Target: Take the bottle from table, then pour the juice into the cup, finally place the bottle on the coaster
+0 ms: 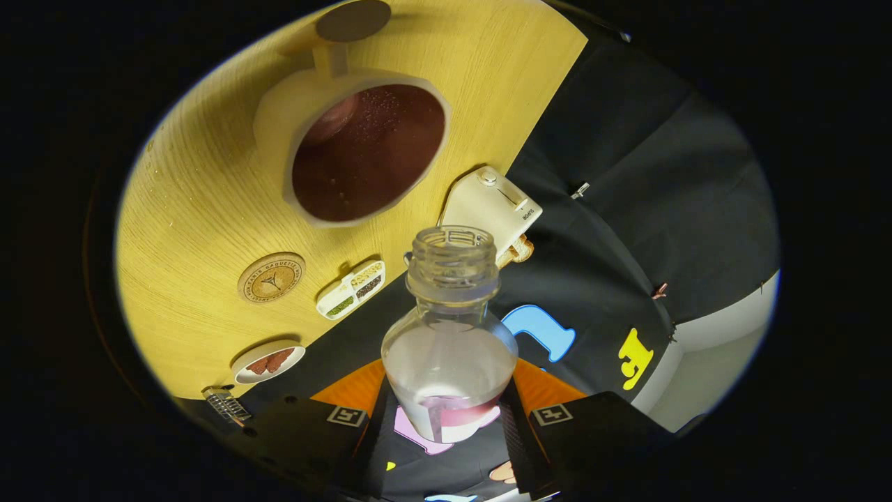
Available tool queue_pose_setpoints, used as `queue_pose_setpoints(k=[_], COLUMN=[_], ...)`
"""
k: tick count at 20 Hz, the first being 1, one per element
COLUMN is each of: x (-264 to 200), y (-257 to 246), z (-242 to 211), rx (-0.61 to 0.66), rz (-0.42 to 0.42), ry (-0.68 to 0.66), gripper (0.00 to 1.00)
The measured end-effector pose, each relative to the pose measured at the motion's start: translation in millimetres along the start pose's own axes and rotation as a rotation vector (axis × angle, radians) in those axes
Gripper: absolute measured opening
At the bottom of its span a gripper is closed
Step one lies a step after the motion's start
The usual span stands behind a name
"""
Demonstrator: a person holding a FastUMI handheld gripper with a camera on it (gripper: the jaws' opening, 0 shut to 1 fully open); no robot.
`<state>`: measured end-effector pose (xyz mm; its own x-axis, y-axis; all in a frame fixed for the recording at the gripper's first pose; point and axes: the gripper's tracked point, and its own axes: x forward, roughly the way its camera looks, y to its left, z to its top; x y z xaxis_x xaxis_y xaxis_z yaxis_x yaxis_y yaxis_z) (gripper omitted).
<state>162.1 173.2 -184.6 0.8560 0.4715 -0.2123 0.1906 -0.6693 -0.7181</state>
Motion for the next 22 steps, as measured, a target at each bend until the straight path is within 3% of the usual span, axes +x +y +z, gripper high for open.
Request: queue_pose_setpoints(k=[6, 15, 22], x=[-9, -26, -15], y=[7, 45, 59], z=[-8, -47, -83], rx=[0.093, 0.774, 1.230], rz=[0.025, 0.166, 0.217], ry=[-0.006, 0.214, 0.330], gripper=[0.71, 0.71, 0.71])
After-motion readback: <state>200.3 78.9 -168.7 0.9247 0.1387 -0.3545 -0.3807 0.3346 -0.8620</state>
